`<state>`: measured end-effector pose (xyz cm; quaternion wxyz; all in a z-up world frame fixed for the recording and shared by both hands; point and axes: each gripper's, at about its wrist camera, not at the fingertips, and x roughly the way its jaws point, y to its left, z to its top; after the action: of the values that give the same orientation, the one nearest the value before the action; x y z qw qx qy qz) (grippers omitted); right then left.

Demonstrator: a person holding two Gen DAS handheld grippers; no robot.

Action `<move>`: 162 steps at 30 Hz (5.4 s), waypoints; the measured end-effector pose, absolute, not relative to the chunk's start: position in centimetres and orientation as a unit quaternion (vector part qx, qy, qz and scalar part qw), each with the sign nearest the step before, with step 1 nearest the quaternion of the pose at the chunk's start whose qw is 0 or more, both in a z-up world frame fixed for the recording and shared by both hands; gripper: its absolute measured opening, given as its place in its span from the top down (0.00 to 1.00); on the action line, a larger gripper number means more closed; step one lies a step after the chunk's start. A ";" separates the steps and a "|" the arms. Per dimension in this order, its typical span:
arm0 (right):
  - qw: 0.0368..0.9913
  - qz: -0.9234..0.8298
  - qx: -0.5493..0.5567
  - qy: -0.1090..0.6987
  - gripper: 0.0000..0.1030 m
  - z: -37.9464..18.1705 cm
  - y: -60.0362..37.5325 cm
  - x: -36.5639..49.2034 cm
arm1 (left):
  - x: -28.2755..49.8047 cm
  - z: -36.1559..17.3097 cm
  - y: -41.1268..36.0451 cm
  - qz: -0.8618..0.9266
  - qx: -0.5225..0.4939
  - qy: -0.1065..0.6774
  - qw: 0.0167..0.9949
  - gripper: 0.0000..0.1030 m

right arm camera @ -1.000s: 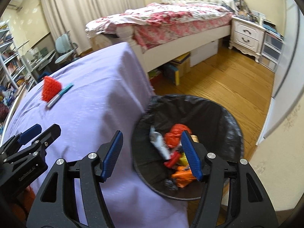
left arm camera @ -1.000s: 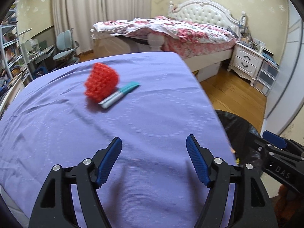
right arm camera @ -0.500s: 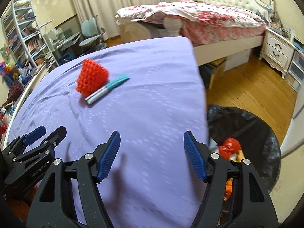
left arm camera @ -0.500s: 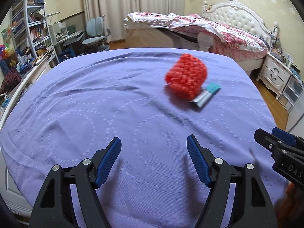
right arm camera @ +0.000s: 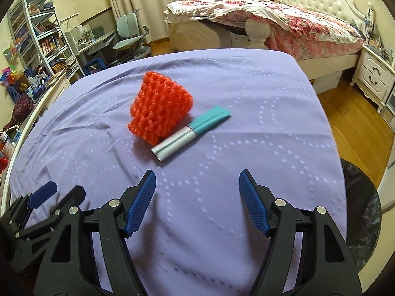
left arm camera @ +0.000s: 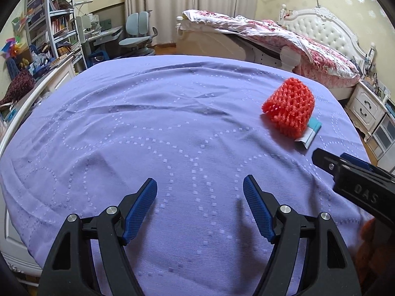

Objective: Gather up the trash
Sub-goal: 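Move both grippers back over the red foam net and marker on the bed, then grasp the teal-capped marker with the right gripper while the left grasps the red foam net, then carry the red foam net and marker over the bin with both grippers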

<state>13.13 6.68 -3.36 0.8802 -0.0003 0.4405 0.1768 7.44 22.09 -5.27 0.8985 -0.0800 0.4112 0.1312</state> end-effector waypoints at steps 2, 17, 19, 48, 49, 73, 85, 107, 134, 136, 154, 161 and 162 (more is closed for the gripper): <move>0.881 0.171 -0.004 0.442 0.33 -3.5 7.8 13.7 | 7.4 -5.3 22.4 0.130 -0.086 0.412 0.898 0.29; 0.887 0.127 -0.043 0.441 0.33 -3.7 7.6 14.3 | 7.5 -5.5 23.6 0.112 -0.120 0.416 0.895 0.29; 0.887 0.125 -0.040 0.442 0.33 -3.7 7.0 14.3 | 7.5 -5.4 23.6 0.111 -0.123 0.415 0.895 0.29; 0.889 0.136 -0.053 0.433 0.83 -3.5 5.9 17.3 | 8.9 -5.0 21.8 0.096 -0.083 0.411 0.903 0.26; 0.889 0.135 -0.050 0.434 0.83 -3.6 5.6 17.3 | 9.1 -5.0 21.6 0.093 -0.079 0.409 0.904 0.25; 0.888 0.144 -0.002 0.436 0.82 -3.7 0.8 18.1 | 17.6 -4.7 15.6 0.041 -0.015 0.404 0.914 0.24; 0.887 0.149 -0.003 0.436 0.81 -3.7 1.1 18.3 | 18.4 -5.4 15.8 0.006 -0.025 0.429 0.903 0.58; 0.892 0.165 0.007 0.420 0.84 -1.8 0.0 12.7 | 11.9 -3.5 15.3 0.020 -0.051 0.407 0.912 0.61; 0.909 0.139 0.034 0.391 0.84 -0.4 -7.4 4.0 | 6.5 -2.1 8.0 -0.006 -0.039 0.381 0.924 0.61; 0.911 0.132 0.038 0.389 0.84 -0.4 -8.3 3.5 | 6.2 -2.2 7.2 -0.012 -0.034 0.380 0.924 0.61; 0.922 0.059 0.076 0.375 0.84 -0.6 -15.5 2.3 | 6.4 -2.6 0.2 -0.069 0.009 0.377 0.924 0.61; 0.922 0.029 0.091 0.376 0.84 -1.3 -18.4 2.5 | 7.4 -3.3 -2.6 -0.089 0.023 0.381 0.920 0.61; 0.921 0.027 0.092 0.376 0.84 -1.4 -18.6 2.6 | 7.5 -3.4 -2.8 -0.090 0.025 0.381 0.920 0.61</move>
<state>2.59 -18.57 -1.37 0.9215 0.0919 0.3764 0.0272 7.52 -2.79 -3.37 0.9196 0.0252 0.3814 -0.0905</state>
